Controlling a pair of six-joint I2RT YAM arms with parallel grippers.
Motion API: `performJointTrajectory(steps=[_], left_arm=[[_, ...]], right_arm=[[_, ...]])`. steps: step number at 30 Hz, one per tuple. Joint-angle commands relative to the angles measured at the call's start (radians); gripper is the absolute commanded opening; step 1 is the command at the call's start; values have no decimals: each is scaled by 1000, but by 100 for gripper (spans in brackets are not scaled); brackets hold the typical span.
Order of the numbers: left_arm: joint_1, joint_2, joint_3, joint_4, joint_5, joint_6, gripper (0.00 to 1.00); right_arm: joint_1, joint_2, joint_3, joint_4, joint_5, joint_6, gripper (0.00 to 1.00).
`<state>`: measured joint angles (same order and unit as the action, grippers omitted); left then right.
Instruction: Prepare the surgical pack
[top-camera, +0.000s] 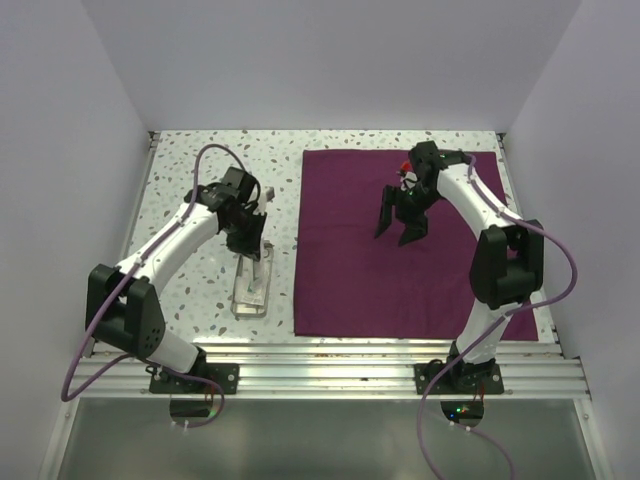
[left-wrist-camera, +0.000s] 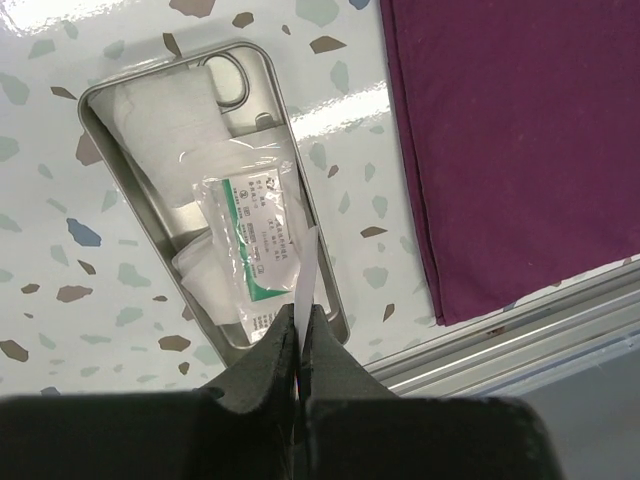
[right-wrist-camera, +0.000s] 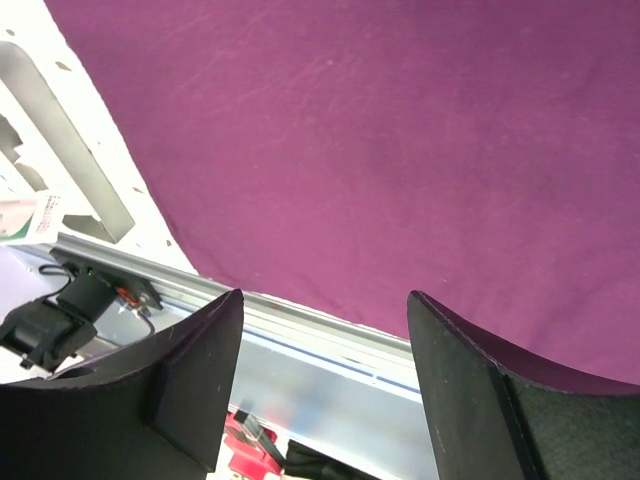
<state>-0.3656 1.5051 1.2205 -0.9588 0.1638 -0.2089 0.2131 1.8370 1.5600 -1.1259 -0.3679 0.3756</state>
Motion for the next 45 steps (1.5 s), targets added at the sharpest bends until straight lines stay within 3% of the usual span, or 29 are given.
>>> performJointTrajectory(steps=[1,9,18,21,24,30,33,36,41,45], left_arm=[[13,3,-1,-6,-6,6,0],[31,64,-35,28,88,22,0],[48,157,-21,26,46,52,0],[65,191,-10,23,8,52,20],[68,198,2,29,-50,52,33],[70,141,40,34,-197,-1,48],[70,103,47,40,-230,-6,53],[70,102,16,41,-221,12,54],[70,45,-13,61,-275,-13,54],[70,-107,-22,95,-372,-90,56]], right_arm=[[15,-38,-11,20,-65,-23,70],[39,-16,-21,35,-85,-23,71],[74,18,-6,43,-80,-23,71],[92,24,-3,37,-62,-23,71],[112,22,-9,35,-42,-24,72],[195,56,27,48,10,-15,78],[272,94,99,51,64,3,92],[327,143,178,51,80,34,96],[376,202,252,63,81,78,95],[423,246,278,113,99,166,84]])
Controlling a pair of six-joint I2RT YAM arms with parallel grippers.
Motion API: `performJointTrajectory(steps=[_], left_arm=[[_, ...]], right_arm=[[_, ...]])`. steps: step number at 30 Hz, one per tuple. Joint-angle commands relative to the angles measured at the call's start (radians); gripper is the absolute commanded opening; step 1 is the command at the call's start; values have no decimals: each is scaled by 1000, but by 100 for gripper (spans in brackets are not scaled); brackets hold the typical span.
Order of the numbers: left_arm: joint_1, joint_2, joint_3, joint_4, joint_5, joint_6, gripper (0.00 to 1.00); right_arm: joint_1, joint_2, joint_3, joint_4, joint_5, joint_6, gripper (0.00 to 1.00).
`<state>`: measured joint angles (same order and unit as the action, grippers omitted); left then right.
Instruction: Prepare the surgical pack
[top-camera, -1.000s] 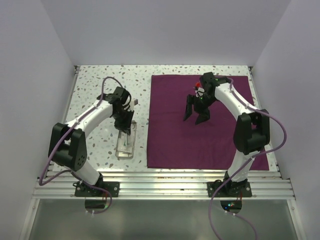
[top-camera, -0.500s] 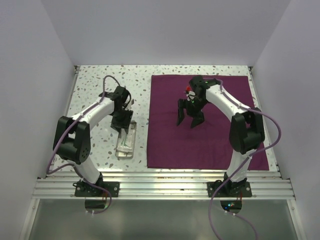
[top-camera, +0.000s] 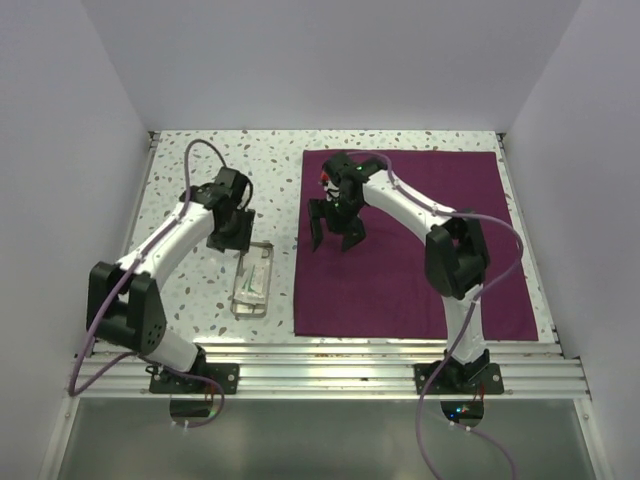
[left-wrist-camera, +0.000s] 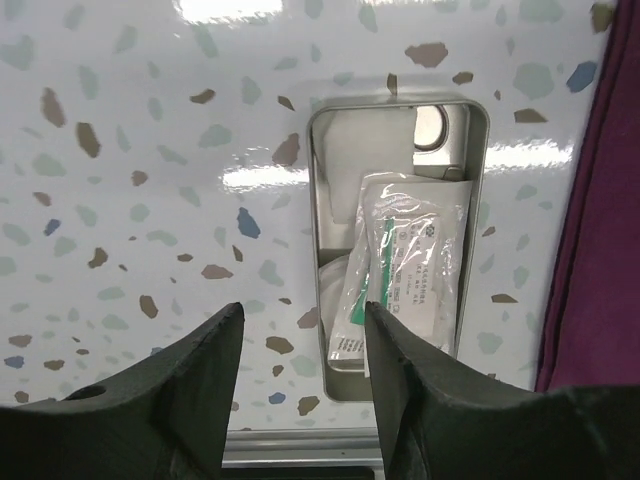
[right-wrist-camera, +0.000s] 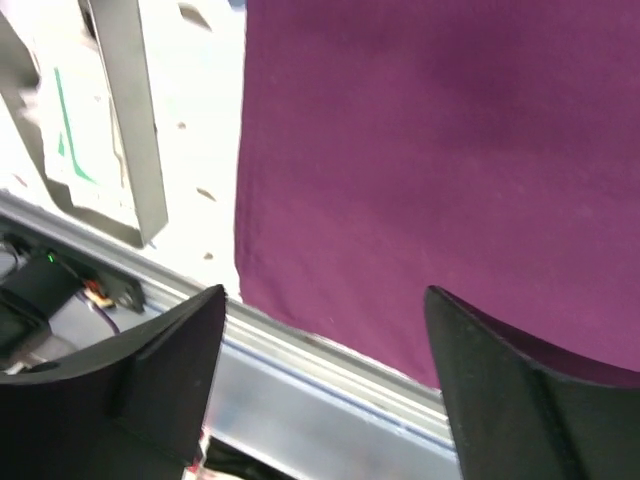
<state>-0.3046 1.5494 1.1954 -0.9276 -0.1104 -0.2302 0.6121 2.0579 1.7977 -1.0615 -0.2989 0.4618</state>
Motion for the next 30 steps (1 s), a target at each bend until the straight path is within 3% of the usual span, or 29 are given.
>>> performJointTrajectory(steps=[1,3,4,8,19,26,30], left_arm=[[7,-184,-6,75,-107,-81,56],[9,-293,-37,98,-141,-119,56],[9,-314,-46,104,-144,-126,56],[9,-383,-100,127,-108,-153,57],[9,-459,-230,158,-2,-179,57],[9,-463,-237,153,6,-162,58],[9,-462,-238,153,15,-156,58]], right_arm=[[38,36,38,96,41,101,81],[95,53,34,177,70,184,72],[95,62,34,201,78,184,72],[167,128,74,282,78,273,55],[227,275,187,255,142,367,52],[241,292,202,252,141,380,47],[248,217,155,301,199,374,47]])
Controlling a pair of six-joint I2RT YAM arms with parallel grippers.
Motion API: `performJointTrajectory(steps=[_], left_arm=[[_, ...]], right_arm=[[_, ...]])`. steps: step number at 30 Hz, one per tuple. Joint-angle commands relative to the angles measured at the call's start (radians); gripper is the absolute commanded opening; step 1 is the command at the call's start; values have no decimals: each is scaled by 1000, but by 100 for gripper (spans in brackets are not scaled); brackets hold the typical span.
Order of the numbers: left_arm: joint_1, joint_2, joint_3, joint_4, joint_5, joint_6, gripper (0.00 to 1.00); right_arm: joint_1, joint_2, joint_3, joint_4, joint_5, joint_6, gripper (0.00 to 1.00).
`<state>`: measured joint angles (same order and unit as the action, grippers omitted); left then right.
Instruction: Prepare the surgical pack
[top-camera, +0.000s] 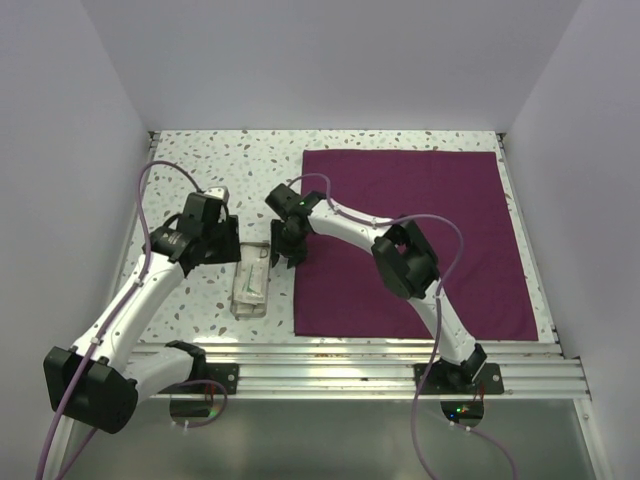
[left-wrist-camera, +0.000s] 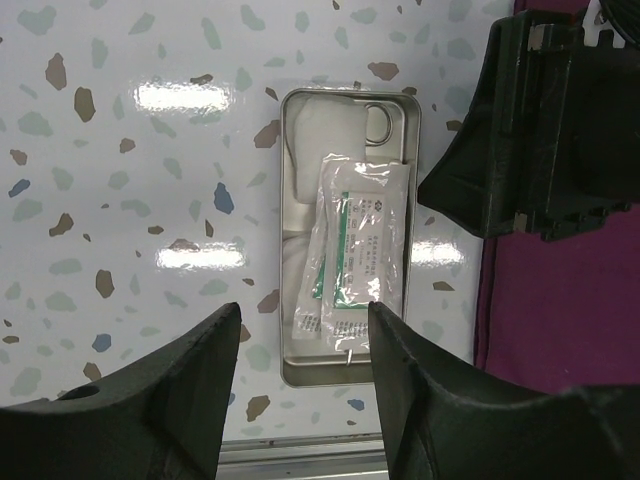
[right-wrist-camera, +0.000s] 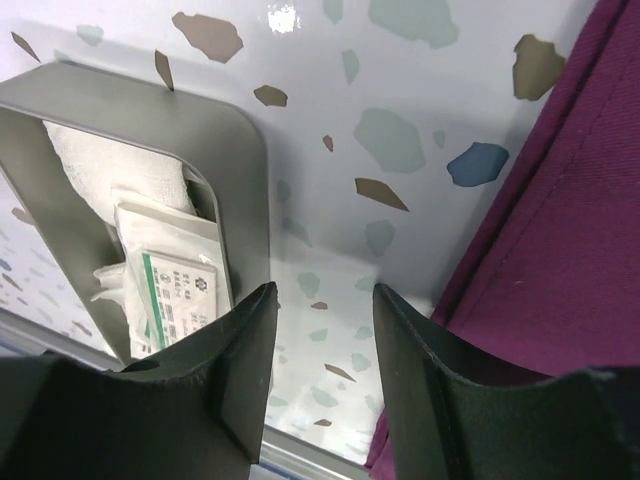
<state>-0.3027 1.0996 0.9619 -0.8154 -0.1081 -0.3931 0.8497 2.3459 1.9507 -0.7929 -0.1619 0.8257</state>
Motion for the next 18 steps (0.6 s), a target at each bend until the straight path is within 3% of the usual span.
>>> performJointTrajectory(steps=[1,4,12,18], left_arm=[[7,-15,-8,41,15,10,58],[7,-15,-23,50,27,20,58],[7,-17,-20,47,30,28,58],[5,-27,-9,36,33,23,58]], right_arm=[[14,-80,8,23,71,4,47],[26,-74,66,-60,119,-10,47],[72,-103,83,-51,159,-33,49],[92,-7,169,-77,119,-10,51]])
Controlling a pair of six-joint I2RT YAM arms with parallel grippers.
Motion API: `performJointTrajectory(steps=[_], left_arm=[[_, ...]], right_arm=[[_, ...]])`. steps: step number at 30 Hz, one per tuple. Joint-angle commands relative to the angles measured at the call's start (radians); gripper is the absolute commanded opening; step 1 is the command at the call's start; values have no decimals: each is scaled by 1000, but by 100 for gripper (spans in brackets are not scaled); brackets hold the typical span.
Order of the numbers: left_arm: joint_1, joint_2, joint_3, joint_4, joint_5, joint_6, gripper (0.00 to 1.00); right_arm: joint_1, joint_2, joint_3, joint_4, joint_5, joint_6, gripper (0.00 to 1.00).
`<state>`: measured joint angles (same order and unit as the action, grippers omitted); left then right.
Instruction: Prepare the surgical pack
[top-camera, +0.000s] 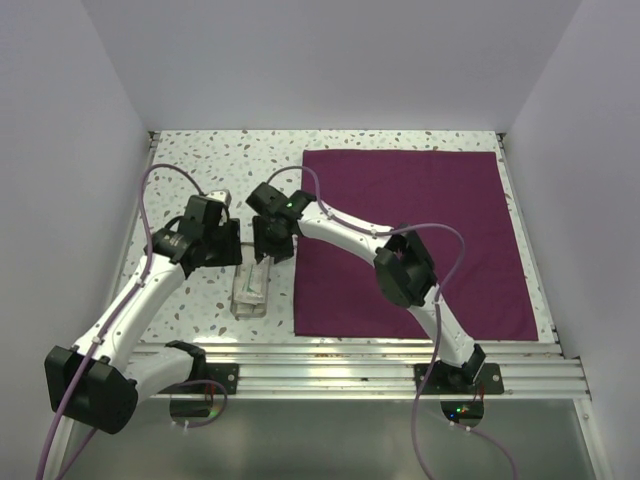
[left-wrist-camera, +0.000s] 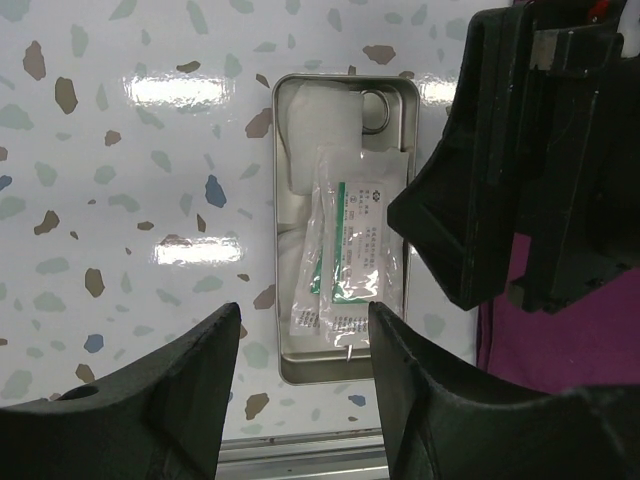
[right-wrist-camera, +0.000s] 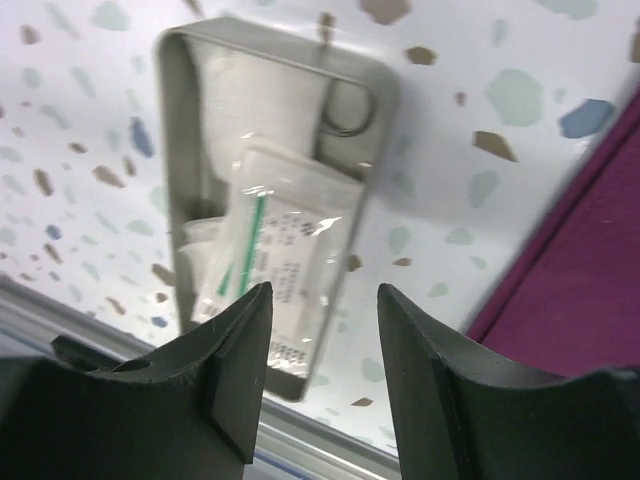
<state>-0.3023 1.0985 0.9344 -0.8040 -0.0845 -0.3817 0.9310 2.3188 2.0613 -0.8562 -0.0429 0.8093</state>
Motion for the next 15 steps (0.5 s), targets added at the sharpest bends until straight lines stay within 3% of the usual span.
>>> performJointTrajectory(steps=[1,11,14,15], left_arm=[[6,-28,21,20,11,12,58],[6,-83,4,3,-1,6,58],[6,-95,-5,3,-3,4,59],[6,-95,-5,3,-3,4,59]], right_arm=[[12,30,60,-9,-3,13,51],[15,76,31,-1,-9,36,49],[15,93,30,-1,-20,34,45],[15,97,30,0,-20,36,39]])
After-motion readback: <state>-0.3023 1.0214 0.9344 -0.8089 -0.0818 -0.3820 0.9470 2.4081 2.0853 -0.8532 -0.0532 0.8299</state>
